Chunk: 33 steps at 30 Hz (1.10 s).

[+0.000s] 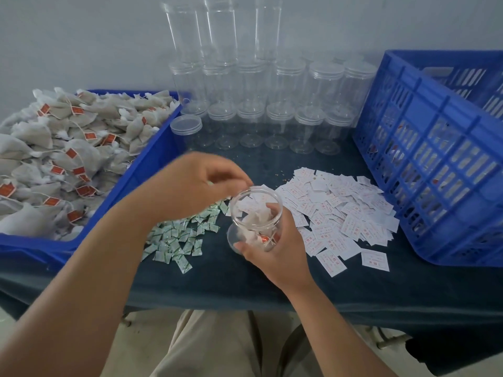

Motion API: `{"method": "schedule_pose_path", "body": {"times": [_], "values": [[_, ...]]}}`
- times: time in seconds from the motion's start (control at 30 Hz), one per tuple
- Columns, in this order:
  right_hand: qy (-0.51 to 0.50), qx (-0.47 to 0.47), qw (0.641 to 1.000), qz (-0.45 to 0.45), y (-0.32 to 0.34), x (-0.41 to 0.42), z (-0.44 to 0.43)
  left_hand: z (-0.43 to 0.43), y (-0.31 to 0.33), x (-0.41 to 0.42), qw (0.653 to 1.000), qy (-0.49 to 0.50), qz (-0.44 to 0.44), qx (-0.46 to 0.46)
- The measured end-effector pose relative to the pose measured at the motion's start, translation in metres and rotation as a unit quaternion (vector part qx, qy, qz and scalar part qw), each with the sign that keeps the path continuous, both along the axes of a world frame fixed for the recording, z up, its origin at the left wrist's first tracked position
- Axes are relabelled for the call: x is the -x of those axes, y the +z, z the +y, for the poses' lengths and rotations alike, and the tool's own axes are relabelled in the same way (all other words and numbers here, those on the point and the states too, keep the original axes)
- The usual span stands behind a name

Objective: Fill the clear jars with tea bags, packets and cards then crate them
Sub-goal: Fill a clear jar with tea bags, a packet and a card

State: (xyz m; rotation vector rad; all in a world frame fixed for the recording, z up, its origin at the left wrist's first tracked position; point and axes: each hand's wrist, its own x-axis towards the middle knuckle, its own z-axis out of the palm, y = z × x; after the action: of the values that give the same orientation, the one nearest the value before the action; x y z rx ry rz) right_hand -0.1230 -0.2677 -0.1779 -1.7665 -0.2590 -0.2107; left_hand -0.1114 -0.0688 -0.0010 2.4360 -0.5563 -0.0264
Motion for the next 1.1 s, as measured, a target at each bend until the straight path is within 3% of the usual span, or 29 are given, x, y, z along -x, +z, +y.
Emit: {"method": "schedule_pose_path", "body": {"times": [0.07, 0.13, 0.23, 0.27, 0.33, 0.6, 0.7, 0.8, 0.97, 1.1], "values": [[0.0, 0.005, 1.0, 0.001, -0.001, -0.001, -0.003, 0.036, -0.001, -0.008, 0.989, 0.123, -0.07, 0.051], [0.003, 0.017, 1.0, 0.001, -0.002, -0.001, -0.004, 0.087, -0.006, -0.023, 0.96, 0.268, -0.078, -0.007], [0.005, 0.033, 0.999, 0.003, -0.002, 0.0, -0.004, 0.168, -0.021, -0.037, 0.877, 0.37, 0.079, -0.295], [0.006, 0.034, 0.999, 0.003, -0.001, 0.001, -0.003, 0.187, -0.029, -0.036, 0.847, 0.365, 0.162, -0.35], [0.004, 0.033, 0.999, 0.004, 0.001, 0.001, -0.001, 0.205, -0.047, -0.03, 0.826, 0.357, 0.267, -0.344], [0.008, 0.026, 0.999, 0.021, -0.001, -0.002, 0.001, 0.222, -0.07, -0.034, 0.86, 0.35, 0.094, -0.358], [0.01, 0.032, 0.999, 0.017, 0.0, -0.001, 0.0, 0.222, -0.076, -0.041, 0.89, 0.396, 0.042, -0.22], [0.008, 0.031, 0.999, 0.019, 0.0, -0.002, 0.0, 0.215, -0.07, -0.043, 0.895, 0.434, 0.01, -0.105], [0.009, 0.031, 0.999, 0.019, 0.0, -0.001, 0.001, 0.19, -0.03, -0.025, 0.889, 0.449, -0.026, -0.088], [0.011, 0.032, 0.999, 0.02, 0.001, -0.001, 0.001, 0.143, 0.008, -0.007, 0.907, 0.412, -0.089, 0.018]]}}
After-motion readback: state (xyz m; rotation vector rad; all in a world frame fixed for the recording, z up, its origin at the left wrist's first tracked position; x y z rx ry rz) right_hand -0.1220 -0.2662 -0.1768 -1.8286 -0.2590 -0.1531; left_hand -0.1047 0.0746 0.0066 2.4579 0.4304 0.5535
